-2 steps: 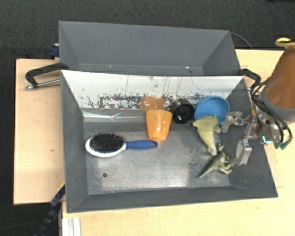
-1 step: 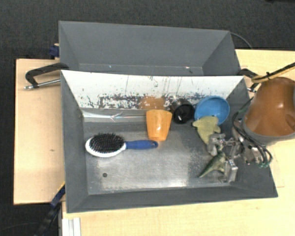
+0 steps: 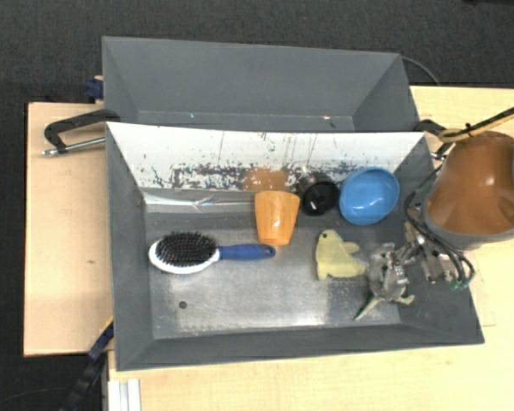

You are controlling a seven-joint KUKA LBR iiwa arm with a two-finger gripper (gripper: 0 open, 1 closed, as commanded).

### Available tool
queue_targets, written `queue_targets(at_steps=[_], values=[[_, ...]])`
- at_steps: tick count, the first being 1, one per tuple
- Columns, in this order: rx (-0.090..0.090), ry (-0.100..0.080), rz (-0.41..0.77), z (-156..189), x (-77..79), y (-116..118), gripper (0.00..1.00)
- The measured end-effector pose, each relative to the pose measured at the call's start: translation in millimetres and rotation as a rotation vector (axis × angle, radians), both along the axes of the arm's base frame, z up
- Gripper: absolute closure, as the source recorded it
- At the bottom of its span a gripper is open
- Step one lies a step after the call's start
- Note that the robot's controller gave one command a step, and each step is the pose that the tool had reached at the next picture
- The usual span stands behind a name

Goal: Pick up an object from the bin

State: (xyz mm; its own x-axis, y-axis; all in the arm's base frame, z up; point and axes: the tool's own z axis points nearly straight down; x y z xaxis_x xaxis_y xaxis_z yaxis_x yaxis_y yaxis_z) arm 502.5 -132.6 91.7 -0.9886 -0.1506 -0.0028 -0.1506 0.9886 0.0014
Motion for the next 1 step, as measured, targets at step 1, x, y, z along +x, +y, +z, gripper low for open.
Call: queue_targets(at_steps=[1], values=[[-0.001,0.0,0.0,-0.1,-0.1,-0.7,0.0]])
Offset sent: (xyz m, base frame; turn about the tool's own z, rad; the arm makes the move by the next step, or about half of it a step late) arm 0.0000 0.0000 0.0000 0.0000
